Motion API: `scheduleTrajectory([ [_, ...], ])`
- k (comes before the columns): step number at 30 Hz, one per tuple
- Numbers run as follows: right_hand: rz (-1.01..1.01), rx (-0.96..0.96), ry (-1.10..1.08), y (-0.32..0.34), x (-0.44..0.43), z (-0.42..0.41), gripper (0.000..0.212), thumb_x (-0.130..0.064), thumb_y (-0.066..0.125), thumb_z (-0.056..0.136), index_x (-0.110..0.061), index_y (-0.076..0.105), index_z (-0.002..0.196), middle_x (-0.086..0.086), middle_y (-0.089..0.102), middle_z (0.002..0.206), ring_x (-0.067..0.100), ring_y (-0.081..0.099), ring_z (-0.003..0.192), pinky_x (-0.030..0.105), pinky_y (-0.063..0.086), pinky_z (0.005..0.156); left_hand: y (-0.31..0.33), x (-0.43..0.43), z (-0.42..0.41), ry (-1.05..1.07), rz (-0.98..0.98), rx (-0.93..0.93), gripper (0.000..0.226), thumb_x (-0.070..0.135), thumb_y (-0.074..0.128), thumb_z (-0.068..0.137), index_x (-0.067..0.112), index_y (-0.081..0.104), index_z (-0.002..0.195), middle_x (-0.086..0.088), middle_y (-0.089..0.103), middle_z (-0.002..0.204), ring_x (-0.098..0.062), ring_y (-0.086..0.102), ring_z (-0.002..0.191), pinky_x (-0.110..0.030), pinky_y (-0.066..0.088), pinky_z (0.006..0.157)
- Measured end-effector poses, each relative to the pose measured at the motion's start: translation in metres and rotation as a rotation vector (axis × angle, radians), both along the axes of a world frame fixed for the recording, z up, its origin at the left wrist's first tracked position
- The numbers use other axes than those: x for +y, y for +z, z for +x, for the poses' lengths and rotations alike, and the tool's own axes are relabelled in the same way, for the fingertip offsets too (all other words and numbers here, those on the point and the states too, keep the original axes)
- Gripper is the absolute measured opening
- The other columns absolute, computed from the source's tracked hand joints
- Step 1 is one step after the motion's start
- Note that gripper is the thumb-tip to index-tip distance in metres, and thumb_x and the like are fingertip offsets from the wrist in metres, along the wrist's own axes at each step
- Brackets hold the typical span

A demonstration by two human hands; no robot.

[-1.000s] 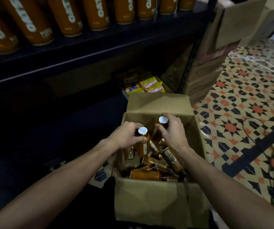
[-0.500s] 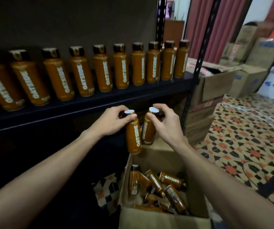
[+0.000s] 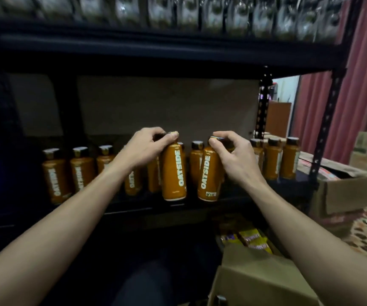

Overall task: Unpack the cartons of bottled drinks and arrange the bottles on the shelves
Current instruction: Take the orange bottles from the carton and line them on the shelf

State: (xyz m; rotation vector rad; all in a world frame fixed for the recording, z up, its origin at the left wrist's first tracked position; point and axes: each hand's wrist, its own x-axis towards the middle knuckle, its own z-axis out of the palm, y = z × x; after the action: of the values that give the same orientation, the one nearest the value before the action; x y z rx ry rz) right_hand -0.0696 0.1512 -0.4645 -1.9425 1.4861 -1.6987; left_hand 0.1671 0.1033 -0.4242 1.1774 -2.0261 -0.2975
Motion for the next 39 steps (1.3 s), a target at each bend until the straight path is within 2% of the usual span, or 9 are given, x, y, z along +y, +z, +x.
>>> scheduleTrajectory([
  [5,-0.055,-0.036,0.038,0.038,-0.029,0.031,0.036,-0.045,0.065,0.096,-0.021,0.069,0.123,-0.011,0.067,0.113,0.002,0.062,0.106,0.029,0.056,0.092,0.039,-0.004,0.045,0.108,-0.068,0.135,0.051,0.068,0.049,0.090,0.025,0.064,0.113,0.006,0.063,0.102,-0.014,0.063,0.098,-0.034,0.054,0.080],
  [9,-0.061,-0.129,0.043,0.074,-0.057,0.060,0.038,-0.046,0.063,0.096,-0.019,0.069,0.122,-0.006,0.066,0.114,0.011,0.062,0.108,0.038,0.056,0.094,0.061,-0.011,0.080,0.187,-0.161,0.293,0.060,0.066,0.049,0.091,0.016,0.064,0.123,-0.004,0.065,0.111,-0.021,0.062,0.105,-0.038,0.052,0.090],
  [13,-0.025,-0.201,0.083,0.101,-0.084,0.090,0.043,-0.046,0.062,0.097,-0.016,0.065,0.128,-0.002,0.063,0.116,0.016,0.061,0.110,0.036,0.054,0.093,0.073,-0.023,0.105,0.282,-0.182,0.358,0.074,0.066,0.051,0.090,0.011,0.052,0.139,-0.008,0.059,0.132,-0.023,0.056,0.120,-0.038,0.048,0.099],
  [18,0.038,-0.187,0.084,0.121,-0.123,0.128,0.054,-0.046,0.064,0.096,-0.013,0.055,0.138,0.006,0.059,0.130,0.023,0.057,0.120,0.032,0.047,0.088,0.085,-0.046,0.131,0.378,-0.184,0.433,0.077,0.067,0.052,0.089,0.010,0.051,0.139,-0.009,0.059,0.132,-0.022,0.057,0.119,-0.039,0.048,0.099],
  [20,0.053,-0.188,0.075,0.125,-0.137,0.140,0.046,-0.041,0.065,0.096,-0.015,0.056,0.132,0.005,0.061,0.125,0.023,0.059,0.118,0.030,0.047,0.084,0.089,-0.056,0.139,0.378,-0.165,0.390,0.061,0.063,0.053,0.091,0.013,0.058,0.126,-0.001,0.064,0.114,-0.012,0.061,0.100,-0.030,0.050,0.084],
  [22,0.039,-0.160,0.054,0.127,-0.150,0.151,0.025,-0.035,0.066,0.097,-0.017,0.059,0.111,0.002,0.064,0.104,0.018,0.065,0.096,0.025,0.045,0.068,0.093,-0.064,0.142,0.382,-0.176,0.326,0.039,0.055,0.055,0.094,0.018,0.059,0.107,0.007,0.062,0.093,-0.003,0.060,0.082,-0.020,0.046,0.066],
  [26,0.062,-0.008,0.088,0.129,-0.173,0.176,0.016,-0.027,0.065,0.097,-0.013,0.065,0.105,0.003,0.067,0.095,0.011,0.063,0.080,0.022,0.041,0.058,0.101,-0.086,0.154,0.400,-0.204,0.245,0.021,0.035,0.062,0.096,0.021,0.056,0.081,0.003,0.062,0.076,-0.006,0.060,0.064,-0.013,0.041,0.049],
  [32,0.210,0.416,0.181,0.123,-0.187,0.208,0.029,-0.039,0.066,0.096,-0.021,0.056,0.075,-0.006,0.059,0.077,0.008,0.056,0.069,0.021,0.035,0.053,0.098,-0.123,0.171,0.476,0.087,-0.244,0.026,0.043,0.061,0.094,0.019,0.065,0.103,0.001,0.063,0.094,-0.010,0.059,0.080,-0.023,0.041,0.062],
  [39,0.405,0.691,0.220,0.102,-0.202,0.230,0.051,-0.039,0.074,0.090,-0.015,0.053,0.130,0.001,0.055,0.118,0.021,0.056,0.110,0.029,0.044,0.073,0.074,-0.141,0.183,0.516,0.365,-0.623,0.055,0.053,0.068,0.085,0.016,0.059,0.125,-0.001,0.062,0.120,-0.021,0.058,0.110,-0.035,0.048,0.090],
])
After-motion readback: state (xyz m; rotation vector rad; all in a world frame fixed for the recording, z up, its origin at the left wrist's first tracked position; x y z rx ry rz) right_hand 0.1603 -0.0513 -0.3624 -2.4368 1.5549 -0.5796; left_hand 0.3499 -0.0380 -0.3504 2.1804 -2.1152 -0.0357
